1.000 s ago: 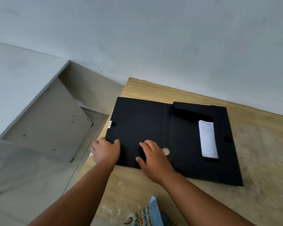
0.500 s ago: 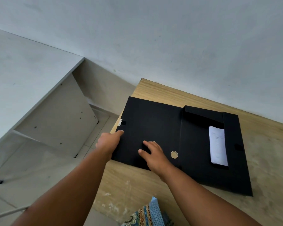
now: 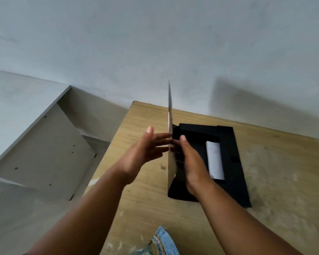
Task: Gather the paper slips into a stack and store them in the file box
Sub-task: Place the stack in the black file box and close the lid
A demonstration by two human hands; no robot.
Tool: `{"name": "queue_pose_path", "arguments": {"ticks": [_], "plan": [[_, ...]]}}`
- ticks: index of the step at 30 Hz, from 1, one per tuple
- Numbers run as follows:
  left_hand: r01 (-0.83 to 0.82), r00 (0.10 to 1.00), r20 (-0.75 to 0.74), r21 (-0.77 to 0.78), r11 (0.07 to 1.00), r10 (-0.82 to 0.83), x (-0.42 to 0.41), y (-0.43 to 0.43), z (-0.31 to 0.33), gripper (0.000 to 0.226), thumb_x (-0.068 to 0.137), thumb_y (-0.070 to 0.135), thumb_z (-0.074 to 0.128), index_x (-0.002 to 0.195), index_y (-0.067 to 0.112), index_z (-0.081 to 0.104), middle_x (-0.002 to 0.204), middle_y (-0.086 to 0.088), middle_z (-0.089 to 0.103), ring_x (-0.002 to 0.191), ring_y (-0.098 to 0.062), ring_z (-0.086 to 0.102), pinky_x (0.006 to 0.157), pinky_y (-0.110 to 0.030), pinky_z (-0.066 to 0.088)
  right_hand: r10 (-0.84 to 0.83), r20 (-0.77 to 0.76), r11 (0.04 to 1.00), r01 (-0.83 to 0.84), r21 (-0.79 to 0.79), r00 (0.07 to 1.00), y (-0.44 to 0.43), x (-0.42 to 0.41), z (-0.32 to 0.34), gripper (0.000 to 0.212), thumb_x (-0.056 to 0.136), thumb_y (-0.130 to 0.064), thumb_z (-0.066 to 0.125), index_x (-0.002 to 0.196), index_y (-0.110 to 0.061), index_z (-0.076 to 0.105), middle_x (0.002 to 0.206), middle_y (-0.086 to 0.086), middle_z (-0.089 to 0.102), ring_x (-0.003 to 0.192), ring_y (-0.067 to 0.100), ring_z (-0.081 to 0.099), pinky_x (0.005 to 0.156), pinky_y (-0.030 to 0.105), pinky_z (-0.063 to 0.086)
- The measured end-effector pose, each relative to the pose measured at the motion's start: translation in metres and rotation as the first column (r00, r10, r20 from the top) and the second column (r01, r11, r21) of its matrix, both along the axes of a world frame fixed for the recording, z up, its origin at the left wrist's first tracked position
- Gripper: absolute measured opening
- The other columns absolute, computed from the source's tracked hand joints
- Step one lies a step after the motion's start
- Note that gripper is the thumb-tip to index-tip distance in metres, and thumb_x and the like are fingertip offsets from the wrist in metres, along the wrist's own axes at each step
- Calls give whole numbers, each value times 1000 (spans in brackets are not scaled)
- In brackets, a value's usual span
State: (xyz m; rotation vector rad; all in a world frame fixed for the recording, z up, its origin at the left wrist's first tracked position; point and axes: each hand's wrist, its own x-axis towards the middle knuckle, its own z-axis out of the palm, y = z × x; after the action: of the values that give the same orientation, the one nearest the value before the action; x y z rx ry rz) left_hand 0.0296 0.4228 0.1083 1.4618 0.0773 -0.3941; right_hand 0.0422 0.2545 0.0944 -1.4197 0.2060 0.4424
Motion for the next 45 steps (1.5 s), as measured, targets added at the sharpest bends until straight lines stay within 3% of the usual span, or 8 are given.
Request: {"name": "queue_pose_path", "arguments": {"ticks": [4,7,13,18,23,27,33,45], "plan": [[107,991,64,140,984,-116,-2,-70,-11,66,98,66,31,144,27,58,149,13,56,135,8,46,118,-26,32,-107,-138,968,135,210,985,-70,7,12,72,76,-79,58,121,-25,73,120,12,75,114,31,70,101,52,53],[109,989,62,292,950,-132,-1,-112,-36,62,97,60,40,152,32,47,162,16,35,149,1,25,125,-32,16,-135,-179,962,172,211,975,-128,8,15,65,79,-74,60,114,-21,76,113,11,78,104,29,75,79,43,62],[138,943,85,778,613,-320,-7,-154,-108,61,105,56,24,160,42,3,168,18,-13,152,-13,-26,124,-49,-13,-267,34,928,267,-262,963,-197,8,-20,29,91,-12,70,120,-15,70,107,9,78,90,14,76,76,27,60],[133,898,12,946,296,-440,-10,-166,-136,70,94,68,4,158,44,-10,166,16,-23,146,-19,-40,118,-55,-23,-119,148,772,185,-608,982,-213,-1,-55,71,88,-28,74,150,-28,40,102,-12,61,86,4,65,65,16,48],[98,852,-27,989,109,-523,-6,-164,-147,72,93,69,-1,160,43,-6,168,11,-19,150,-25,-35,117,-57,-24,147,82,508,-4,-861,986,-211,-12,-91,81,93,-49,59,159,-34,14,138,7,48,116,22,59,88,32,52],[62,815,-12,996,66,-579,-1,-159,-153,67,98,69,6,159,43,-5,169,10,-14,151,-24,-32,116,-57,-24,270,61,242,-7,-970,961,-205,-16,-114,79,95,-62,43,159,-33,8,148,11,37,128,25,46,104,37,44],[59,767,-20,997,40,-641,34,-153,-157,69,94,73,-4,156,46,-12,169,11,-18,151,-22,-33,114,-55,-28,237,65,145,31,-989,969,-192,-7,-136,80,96,-64,31,161,-26,2,163,11,28,142,30,36,109,45,36],[251,726,-129,964,86,-676,75,-147,-137,68,98,67,21,159,47,-1,168,13,-17,151,-20,-30,118,-56,-19,169,-141,300,-187,-935,975,-190,15,-111,84,97,-64,31,158,-29,-15,170,8,6,154,29,12,120,48,22]]}}
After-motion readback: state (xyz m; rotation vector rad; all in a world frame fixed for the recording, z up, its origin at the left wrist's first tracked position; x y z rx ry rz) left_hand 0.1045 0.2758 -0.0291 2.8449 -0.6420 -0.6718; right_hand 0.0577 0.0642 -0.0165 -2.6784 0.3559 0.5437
